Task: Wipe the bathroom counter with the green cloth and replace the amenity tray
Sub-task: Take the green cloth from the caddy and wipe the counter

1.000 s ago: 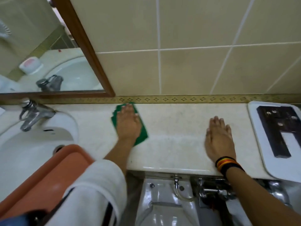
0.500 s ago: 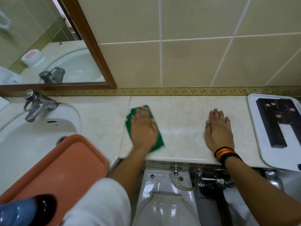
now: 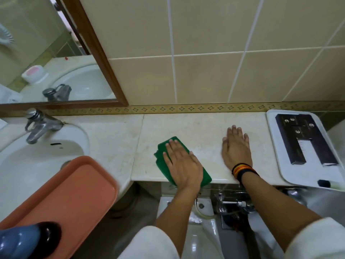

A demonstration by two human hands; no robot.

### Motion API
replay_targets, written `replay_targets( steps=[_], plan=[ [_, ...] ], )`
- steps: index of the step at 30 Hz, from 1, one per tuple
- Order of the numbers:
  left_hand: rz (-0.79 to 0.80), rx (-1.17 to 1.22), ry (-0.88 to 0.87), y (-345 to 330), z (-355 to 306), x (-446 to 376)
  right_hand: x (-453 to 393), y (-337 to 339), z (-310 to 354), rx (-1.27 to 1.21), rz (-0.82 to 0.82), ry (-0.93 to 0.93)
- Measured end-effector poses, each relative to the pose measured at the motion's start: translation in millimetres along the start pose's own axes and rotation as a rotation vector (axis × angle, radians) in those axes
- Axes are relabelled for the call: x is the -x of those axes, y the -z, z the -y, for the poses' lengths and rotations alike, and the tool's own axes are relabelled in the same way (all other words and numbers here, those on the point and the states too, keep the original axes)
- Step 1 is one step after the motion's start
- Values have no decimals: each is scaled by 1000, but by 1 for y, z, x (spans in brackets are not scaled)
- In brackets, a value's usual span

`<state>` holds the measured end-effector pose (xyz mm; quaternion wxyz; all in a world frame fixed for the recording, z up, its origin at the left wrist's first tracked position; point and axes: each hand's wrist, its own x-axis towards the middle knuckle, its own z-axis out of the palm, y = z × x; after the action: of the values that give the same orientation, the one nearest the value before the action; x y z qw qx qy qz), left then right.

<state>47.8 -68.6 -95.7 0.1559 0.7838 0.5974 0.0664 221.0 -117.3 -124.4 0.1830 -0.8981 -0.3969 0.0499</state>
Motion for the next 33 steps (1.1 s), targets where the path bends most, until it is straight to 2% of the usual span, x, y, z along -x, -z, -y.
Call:
replay_targets(
  steps=[3, 6, 9, 13, 15, 18, 22, 26, 29, 33],
  plan=[
    [-57, 37, 9, 19, 29, -16, 36, 23, 21, -245, -28, -28],
    [-59, -115, -39, 34, 48, -30, 111, 37, 58, -357, -133, -151],
    [-36, -186, -69, 41, 41, -24, 163, 26, 90, -537, 19, -419],
    [123, 114, 65, 61, 46, -30, 147, 13, 103, -1024, 54, -844],
    [165, 212, 84, 77, 57, -29, 145, 16, 102, -1121, 95, -922],
    [169, 316, 94, 109, 80, -26, 158, 30, 125, -1236, 162, -876],
    [116, 460, 197, 167, 138, -25, 174, 42, 197, -1306, 342, -661],
    [-30, 374, 344, 210, 206, -28, 181, 23, 269, -1282, 466, -534],
    [-59, 264, 431, 214, 243, -30, 186, -2, 307, -1172, 491, -475],
    [-78, 241, 403, 198, 264, -34, 189, -22, 323, -1105, 461, -472]
  ],
)
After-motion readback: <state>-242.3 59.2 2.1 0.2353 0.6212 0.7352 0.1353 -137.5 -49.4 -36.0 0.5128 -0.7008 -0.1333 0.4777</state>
